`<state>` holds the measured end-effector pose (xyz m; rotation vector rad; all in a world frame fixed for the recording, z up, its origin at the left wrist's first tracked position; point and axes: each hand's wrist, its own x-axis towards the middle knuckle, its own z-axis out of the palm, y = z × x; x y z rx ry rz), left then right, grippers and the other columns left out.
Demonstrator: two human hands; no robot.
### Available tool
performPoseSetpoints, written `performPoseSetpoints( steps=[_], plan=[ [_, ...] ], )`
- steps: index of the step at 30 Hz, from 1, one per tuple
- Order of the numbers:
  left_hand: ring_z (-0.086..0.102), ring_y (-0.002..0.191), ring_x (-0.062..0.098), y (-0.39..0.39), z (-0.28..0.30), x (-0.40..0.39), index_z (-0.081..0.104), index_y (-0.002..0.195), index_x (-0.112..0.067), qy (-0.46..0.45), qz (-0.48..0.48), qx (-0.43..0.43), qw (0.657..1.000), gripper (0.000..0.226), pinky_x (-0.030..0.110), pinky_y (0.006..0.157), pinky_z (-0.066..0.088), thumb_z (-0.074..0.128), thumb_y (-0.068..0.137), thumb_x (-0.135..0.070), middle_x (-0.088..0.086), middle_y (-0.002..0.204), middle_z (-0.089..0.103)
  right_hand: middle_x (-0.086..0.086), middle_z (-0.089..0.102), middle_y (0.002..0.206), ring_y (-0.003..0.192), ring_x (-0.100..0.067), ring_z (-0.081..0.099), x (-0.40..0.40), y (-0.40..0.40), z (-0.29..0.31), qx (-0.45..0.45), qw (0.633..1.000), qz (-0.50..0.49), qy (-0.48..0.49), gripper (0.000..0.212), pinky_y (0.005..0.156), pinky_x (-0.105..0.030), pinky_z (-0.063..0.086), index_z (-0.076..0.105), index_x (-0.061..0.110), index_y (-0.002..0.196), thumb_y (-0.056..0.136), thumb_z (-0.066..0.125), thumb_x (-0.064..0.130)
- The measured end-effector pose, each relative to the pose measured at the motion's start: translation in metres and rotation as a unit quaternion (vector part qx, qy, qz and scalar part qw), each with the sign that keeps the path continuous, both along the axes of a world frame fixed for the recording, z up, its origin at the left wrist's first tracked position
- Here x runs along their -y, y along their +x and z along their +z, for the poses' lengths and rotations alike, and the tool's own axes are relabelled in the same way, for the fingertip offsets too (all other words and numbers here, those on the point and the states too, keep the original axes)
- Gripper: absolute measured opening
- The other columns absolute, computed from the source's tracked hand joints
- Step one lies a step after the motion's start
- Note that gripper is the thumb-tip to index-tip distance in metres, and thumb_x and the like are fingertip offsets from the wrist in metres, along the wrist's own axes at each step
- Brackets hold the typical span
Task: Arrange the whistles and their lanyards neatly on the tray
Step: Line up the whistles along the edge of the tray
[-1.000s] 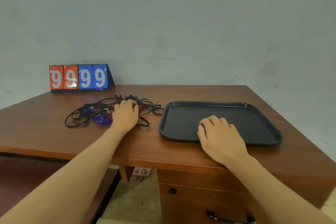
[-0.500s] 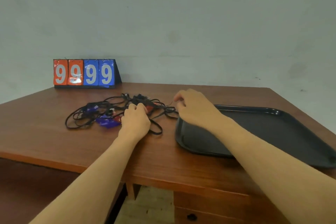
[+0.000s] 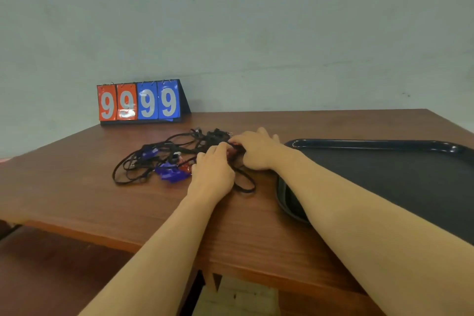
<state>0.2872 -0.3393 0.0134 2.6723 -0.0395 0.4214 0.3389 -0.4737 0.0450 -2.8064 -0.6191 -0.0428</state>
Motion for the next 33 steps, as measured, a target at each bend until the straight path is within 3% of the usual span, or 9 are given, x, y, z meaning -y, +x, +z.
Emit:
performPoseSetpoints(
  steps=[6,11,15,19,21,23,26,29,33],
  plan=[
    [0.048,0.123,0.027,-0.001,0.002,-0.004,0.057,0.123,-0.024,-0.067,-0.004,0.003,0.998,0.035,0.048,0.108,0.043,0.050,0.092,-0.009,0.006,0.132,0.046,-0.003,0.044,0.149,0.137,-0.034,0.027,0.000,-0.003,0.000,0.005,1.000,-0.007,-0.008,0.062,0.109,-0.061,0.024,0.048,0.040,0.142,0.089,0.045,0.008],
    [0.056,0.109,0.024,0.000,0.002,-0.002,0.062,0.118,-0.023,-0.092,-0.003,0.025,0.995,0.031,0.048,0.098,0.049,0.039,0.099,-0.033,0.005,0.117,0.060,-0.004,0.048,0.142,0.136,-0.033,0.030,0.001,-0.008,0.010,0.022,0.999,-0.038,0.005,0.050,0.107,-0.060,0.026,0.052,0.042,0.138,0.095,0.045,0.018],
    [0.061,0.102,0.018,-0.002,0.003,-0.002,0.057,0.110,-0.025,-0.101,0.006,0.036,0.994,0.016,0.043,0.091,0.056,0.057,0.098,-0.035,-0.001,0.107,0.063,0.003,0.059,0.131,0.125,-0.025,0.048,0.013,-0.015,0.037,0.080,0.991,-0.066,0.084,0.037,0.106,-0.052,0.038,0.061,0.036,0.125,0.095,0.043,0.023],
    [0.060,0.104,0.013,0.000,0.002,-0.006,0.050,0.113,-0.026,-0.119,0.012,0.027,0.992,0.029,0.028,0.090,0.051,0.071,0.092,-0.023,-0.002,0.113,0.062,0.003,0.069,0.114,0.109,-0.019,0.060,0.047,-0.031,0.066,0.046,0.993,-0.063,0.084,0.021,0.089,-0.036,0.047,0.063,0.021,0.112,0.100,0.048,0.031],
    [0.058,0.104,0.011,-0.002,0.004,-0.005,0.052,0.118,-0.025,-0.130,0.009,0.034,0.991,0.034,0.026,0.090,0.047,0.072,0.091,-0.020,-0.004,0.115,0.061,0.006,0.066,0.104,0.101,-0.017,0.061,0.072,-0.043,0.068,0.047,0.993,-0.078,0.070,0.020,0.081,-0.034,0.045,0.059,0.021,0.106,0.101,0.051,0.039],
    [0.055,0.114,0.016,-0.004,0.006,-0.005,0.053,0.121,-0.027,-0.151,0.008,0.045,0.987,0.034,0.033,0.098,0.047,0.071,0.093,-0.020,-0.010,0.110,0.061,0.006,0.062,0.098,0.095,-0.017,0.059,0.098,-0.051,0.057,0.045,0.992,-0.102,0.061,0.019,0.075,-0.032,0.040,0.056,0.021,0.104,0.101,0.052,0.040],
    [0.046,0.127,0.024,-0.007,0.004,-0.006,0.054,0.121,-0.030,-0.150,0.020,0.049,0.987,0.028,0.043,0.105,0.041,0.066,0.096,-0.023,-0.012,0.110,0.063,-0.002,0.067,0.105,0.093,-0.021,0.062,0.126,-0.053,0.029,-0.021,0.989,-0.134,0.052,0.024,0.074,-0.037,0.044,0.049,0.017,0.112,0.101,0.050,0.038],
    [0.056,0.121,0.019,-0.005,0.005,-0.004,0.055,0.123,-0.028,-0.134,0.005,0.047,0.990,0.028,0.035,0.102,0.045,0.062,0.098,-0.017,-0.004,0.122,0.064,-0.010,0.064,0.112,0.093,-0.025,0.061,0.133,-0.050,0.017,-0.051,0.988,-0.144,0.021,0.032,0.076,-0.038,0.048,0.049,0.015,0.122,0.102,0.047,0.040],
    [0.055,0.112,0.010,-0.010,0.010,-0.001,0.055,0.120,-0.029,-0.116,0.000,0.057,0.992,0.029,0.027,0.098,0.045,0.061,0.097,-0.011,0.001,0.127,0.058,-0.012,0.063,0.113,0.096,-0.031,0.060,0.129,-0.051,0.014,0.009,0.991,-0.137,-0.007,0.037,0.082,-0.041,0.050,0.057,0.015,0.115,0.103,0.041,0.046]
  ],
)
